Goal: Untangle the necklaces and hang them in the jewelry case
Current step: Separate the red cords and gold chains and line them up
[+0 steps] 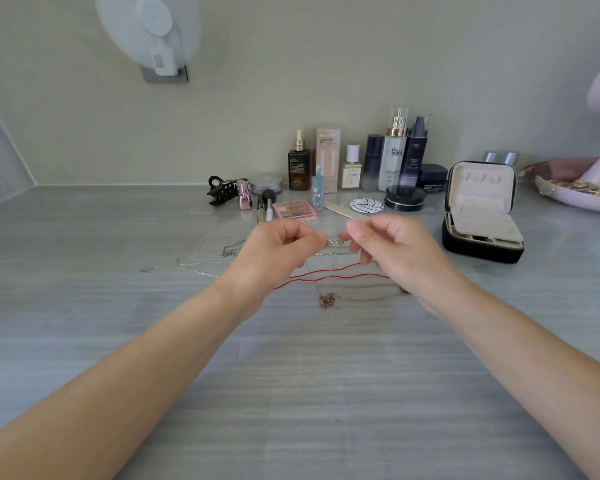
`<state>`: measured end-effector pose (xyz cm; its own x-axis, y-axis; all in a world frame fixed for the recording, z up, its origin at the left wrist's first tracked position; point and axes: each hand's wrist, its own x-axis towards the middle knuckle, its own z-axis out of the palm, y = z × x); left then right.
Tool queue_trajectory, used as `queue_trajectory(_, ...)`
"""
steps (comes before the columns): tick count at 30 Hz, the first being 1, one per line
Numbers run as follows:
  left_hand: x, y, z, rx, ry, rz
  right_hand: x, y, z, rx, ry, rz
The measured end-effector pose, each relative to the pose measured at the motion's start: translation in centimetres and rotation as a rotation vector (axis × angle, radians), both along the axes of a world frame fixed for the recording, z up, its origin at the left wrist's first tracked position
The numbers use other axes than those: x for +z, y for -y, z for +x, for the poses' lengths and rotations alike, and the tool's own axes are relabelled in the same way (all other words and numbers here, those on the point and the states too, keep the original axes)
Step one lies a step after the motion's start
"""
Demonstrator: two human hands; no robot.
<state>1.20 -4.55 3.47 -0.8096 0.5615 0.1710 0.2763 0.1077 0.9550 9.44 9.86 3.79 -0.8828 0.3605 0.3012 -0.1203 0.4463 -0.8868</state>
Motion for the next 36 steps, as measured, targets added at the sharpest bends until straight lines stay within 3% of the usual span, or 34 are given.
queue_trajectory(5,0.0,-0.1,0.1,-0.034,0.063,-0.008,-0.8,0.4,0.0,-0.063,-0.107,0.52)
queue_trajectory(8,0.1,-0.1,0.4,-0.041,0.016,-0.021,-1.1,0.5,0.0,-0.1,-0.184,0.627)
queue_trajectory(22,-0.3,-0.2,0.1,-0.088,0.223,0.053,-0.8,0.1,-0.3,-0.071,-0.122,0.141)
queue_trajectory(25,-0.6,-0.3,0.3,-0.13,0.209,-0.01,-0.5,0.8,0.1,0.05,-0.059,0.1)
queue_trajectory(31,-0.7,-0.4,1.3,-0.2,0.129,-0.094,-0.2,0.5,0.0,0.016,0.011,-0.142)
queue_trajectory(33,-0.6,-0.5,1.3,-0.134,0.065,-0.136,0.1,0.1,0.1,0.021,0.068,-0.154)
queue_trajectory(36,-1.1,-0.8,0.8,-0.002,-0.031,-0.109,0.7,-0.1,0.5,0.086,0.16,0.013)
